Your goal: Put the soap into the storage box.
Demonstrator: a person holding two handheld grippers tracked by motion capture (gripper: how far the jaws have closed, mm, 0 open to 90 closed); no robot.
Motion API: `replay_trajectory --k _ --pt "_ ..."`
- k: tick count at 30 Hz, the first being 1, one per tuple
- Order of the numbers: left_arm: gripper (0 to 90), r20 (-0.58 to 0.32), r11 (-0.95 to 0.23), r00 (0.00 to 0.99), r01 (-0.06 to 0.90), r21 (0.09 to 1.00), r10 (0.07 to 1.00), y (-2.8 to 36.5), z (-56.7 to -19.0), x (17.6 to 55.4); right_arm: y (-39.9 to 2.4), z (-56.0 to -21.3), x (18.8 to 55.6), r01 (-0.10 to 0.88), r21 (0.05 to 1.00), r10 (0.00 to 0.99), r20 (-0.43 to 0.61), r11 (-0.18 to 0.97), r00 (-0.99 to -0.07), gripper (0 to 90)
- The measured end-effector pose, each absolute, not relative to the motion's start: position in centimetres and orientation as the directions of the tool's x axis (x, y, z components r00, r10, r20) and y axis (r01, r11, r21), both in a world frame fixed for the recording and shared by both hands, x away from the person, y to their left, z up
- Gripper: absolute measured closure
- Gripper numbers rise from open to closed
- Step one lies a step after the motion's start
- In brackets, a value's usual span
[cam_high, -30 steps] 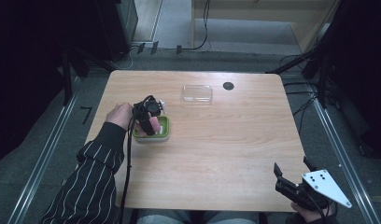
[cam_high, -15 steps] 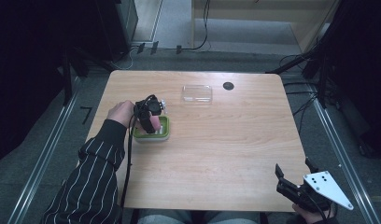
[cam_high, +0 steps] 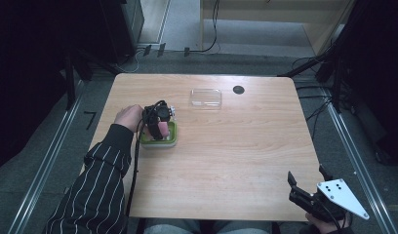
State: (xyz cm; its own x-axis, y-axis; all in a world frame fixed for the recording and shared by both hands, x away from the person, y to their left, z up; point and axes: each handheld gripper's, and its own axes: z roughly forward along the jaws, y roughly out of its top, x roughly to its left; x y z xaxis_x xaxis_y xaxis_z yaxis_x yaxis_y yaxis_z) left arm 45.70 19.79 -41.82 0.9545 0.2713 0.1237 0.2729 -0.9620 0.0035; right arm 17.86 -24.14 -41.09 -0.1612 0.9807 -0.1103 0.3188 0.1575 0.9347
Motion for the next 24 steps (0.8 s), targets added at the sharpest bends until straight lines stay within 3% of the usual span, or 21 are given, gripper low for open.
replay_trajectory --k 24 --pt "38.5 0.137 -0.976 0.967 0.218 -0.004 0.215 20.0 -43.2 46.1 -24.1 -41.1 17.8 0.319 0.934 0.981 -0.112 0.158 -0.157 13.7"
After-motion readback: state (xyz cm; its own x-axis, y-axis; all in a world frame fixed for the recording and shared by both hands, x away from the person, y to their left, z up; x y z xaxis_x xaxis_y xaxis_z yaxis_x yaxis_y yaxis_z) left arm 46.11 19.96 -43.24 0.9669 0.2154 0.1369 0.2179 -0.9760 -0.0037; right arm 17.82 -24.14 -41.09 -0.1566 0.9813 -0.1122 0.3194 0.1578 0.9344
